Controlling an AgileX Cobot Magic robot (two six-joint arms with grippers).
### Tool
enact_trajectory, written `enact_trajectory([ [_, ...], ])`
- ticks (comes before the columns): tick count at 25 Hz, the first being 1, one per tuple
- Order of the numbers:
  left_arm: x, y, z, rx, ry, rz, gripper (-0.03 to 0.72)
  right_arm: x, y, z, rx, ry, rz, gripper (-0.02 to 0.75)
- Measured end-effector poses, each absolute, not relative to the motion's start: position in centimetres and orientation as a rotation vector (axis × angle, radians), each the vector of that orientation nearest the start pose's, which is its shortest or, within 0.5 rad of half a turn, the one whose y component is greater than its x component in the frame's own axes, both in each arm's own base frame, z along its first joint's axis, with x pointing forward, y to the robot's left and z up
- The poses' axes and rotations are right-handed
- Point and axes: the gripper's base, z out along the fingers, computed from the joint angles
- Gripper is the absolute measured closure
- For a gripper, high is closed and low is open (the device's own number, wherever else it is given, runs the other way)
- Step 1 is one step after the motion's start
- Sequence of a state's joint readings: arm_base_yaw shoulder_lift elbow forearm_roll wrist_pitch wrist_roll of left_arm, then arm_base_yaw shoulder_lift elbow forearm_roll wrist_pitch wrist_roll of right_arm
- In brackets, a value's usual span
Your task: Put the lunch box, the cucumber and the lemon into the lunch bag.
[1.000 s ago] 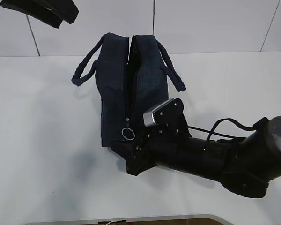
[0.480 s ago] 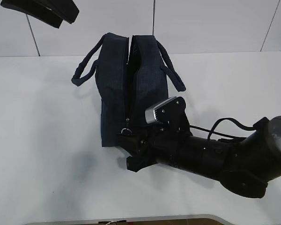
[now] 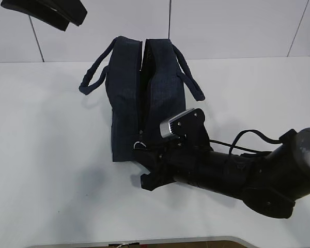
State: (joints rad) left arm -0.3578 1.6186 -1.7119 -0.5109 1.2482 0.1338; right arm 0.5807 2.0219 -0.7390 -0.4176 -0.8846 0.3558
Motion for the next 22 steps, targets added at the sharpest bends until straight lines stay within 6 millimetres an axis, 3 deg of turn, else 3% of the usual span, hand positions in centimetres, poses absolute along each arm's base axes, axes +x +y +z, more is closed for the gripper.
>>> enact_trajectory([
  [5,30.1,-15.7,40.1,0.585,2.538,-0.771,0.412,27.8,21.6,10.5,-0.695,1.860,0.746,0.711],
  [16,29.8,-16.3,40.2,0.592,2.534,-0.808,0.415,27.8,21.6,10.4,-0.649,1.885,0.777,0.733],
  [22,29.3,-17.0,37.9,0.628,2.617,-0.787,0.414,27.4,21.3,10.8,-0.633,1.915,0.784,0.733],
])
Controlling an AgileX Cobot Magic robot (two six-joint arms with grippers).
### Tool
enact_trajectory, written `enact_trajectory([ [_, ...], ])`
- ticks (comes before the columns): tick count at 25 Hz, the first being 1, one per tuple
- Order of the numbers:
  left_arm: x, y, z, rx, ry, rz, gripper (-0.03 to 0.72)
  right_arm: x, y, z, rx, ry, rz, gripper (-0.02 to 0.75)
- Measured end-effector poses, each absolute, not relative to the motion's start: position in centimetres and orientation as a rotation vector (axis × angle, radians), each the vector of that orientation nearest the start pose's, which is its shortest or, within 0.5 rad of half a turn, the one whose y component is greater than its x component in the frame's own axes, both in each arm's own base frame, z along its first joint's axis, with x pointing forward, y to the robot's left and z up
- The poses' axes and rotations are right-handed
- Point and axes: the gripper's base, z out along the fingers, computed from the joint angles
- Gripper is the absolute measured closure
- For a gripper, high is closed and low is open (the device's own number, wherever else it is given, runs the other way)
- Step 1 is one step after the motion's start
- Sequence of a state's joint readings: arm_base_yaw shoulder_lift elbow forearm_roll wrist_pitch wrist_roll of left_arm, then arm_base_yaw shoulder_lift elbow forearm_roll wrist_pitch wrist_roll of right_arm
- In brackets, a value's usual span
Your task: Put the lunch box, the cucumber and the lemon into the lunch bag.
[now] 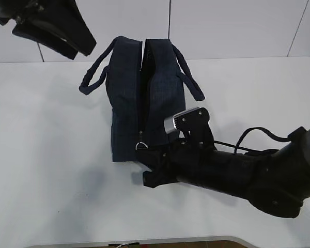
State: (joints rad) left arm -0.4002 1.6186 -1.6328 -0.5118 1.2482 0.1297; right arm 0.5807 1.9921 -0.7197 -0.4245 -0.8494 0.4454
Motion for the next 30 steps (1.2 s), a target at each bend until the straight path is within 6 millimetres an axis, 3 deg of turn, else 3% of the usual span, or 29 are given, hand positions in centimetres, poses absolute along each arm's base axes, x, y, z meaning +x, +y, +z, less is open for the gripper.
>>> enact_trajectory([
  [9,28.5,-17.0,33.8,0.646,2.765,-0.733,0.414,27.1,21.2,13.4,-0.673,1.885,0.759,0.733],
  [17,27.8,-15.7,29.6,0.669,2.908,-0.559,0.414,26.8,20.7,14.8,-0.691,1.924,0.704,0.733],
  [30,27.5,-15.3,26.5,0.671,2.919,-0.510,0.414,26.8,20.0,19.1,-0.715,1.902,0.601,0.733],
])
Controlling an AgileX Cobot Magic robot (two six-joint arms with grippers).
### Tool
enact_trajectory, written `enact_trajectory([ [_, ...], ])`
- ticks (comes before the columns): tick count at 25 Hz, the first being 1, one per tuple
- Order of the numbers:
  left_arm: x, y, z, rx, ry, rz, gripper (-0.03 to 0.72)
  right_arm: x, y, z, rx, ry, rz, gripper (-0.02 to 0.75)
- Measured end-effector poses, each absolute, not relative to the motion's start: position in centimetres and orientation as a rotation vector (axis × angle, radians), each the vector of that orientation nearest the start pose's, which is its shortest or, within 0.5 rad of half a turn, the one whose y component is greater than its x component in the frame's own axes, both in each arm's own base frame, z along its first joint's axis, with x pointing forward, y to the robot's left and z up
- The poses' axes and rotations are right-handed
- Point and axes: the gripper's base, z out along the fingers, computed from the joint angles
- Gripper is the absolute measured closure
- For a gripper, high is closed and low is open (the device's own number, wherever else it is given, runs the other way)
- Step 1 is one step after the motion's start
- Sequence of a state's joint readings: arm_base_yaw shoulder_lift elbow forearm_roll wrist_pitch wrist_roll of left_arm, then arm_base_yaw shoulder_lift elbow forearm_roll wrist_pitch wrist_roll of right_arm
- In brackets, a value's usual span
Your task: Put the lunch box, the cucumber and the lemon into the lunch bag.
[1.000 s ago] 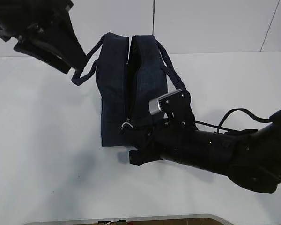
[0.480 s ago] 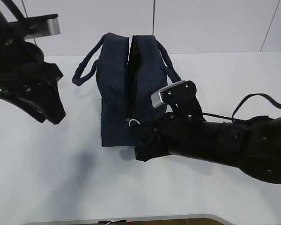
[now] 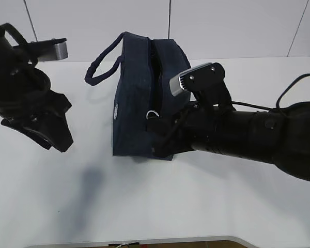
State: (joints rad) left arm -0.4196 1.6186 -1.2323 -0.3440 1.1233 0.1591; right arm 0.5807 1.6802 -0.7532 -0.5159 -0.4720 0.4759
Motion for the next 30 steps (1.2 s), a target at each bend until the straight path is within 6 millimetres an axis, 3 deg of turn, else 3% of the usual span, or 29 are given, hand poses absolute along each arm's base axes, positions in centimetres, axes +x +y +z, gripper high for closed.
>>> enact_trajectory([
  [10,27.6,-14.9,22.9,0.666,2.785,-0.465,0.414,27.8,20.2,23.1,-0.748,1.830,0.520,0.733],
  [20,28.7,-16.2,23.4,0.713,2.550,-0.542,0.414,29.6,20.7,26.9,-0.757,1.787,0.409,0.733],
  [30,28.3,-19.8,24.0,0.827,2.327,-0.515,0.414,30.7,20.5,28.9,-0.657,1.848,0.364,0.733],
])
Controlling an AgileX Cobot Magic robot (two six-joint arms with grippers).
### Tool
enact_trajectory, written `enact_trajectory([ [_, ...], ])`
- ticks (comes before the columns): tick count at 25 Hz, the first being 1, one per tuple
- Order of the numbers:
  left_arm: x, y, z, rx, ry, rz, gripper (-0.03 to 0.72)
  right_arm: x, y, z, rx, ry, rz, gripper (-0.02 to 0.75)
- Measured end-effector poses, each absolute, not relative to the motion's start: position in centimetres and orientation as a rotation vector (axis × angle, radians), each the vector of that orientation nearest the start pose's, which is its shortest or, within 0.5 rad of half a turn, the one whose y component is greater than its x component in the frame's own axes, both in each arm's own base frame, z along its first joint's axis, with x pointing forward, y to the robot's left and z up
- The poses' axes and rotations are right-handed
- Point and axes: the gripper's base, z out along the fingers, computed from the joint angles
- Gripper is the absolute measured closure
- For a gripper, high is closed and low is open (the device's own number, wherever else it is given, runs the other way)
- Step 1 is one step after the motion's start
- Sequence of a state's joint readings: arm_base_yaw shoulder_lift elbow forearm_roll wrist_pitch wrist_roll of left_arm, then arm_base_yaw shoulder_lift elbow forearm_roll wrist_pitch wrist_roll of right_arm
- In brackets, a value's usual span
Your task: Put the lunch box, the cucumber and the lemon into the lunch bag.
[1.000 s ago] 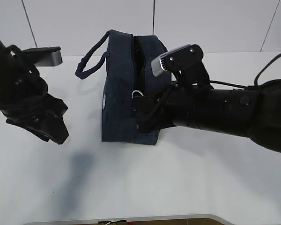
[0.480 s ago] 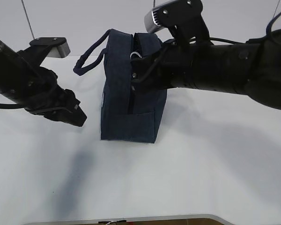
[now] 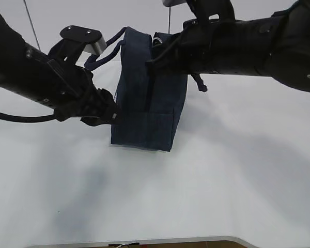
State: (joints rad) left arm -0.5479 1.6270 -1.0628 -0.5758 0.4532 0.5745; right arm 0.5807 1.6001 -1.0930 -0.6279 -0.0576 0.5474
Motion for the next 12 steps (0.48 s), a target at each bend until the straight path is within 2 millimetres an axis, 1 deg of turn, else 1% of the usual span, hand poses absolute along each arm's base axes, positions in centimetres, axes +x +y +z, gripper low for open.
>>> enact_trajectory([
  [7,29.2,-20.6,23.2,0.771,2.260,-0.476,0.414,31.1,20.5,29.8,-0.567,1.873,0.402,0.733],
  [12,29.8,-20.8,22.5,0.742,2.256,-0.466,0.414,31.1,20.5,29.8,-0.507,1.894,0.443,0.733],
])
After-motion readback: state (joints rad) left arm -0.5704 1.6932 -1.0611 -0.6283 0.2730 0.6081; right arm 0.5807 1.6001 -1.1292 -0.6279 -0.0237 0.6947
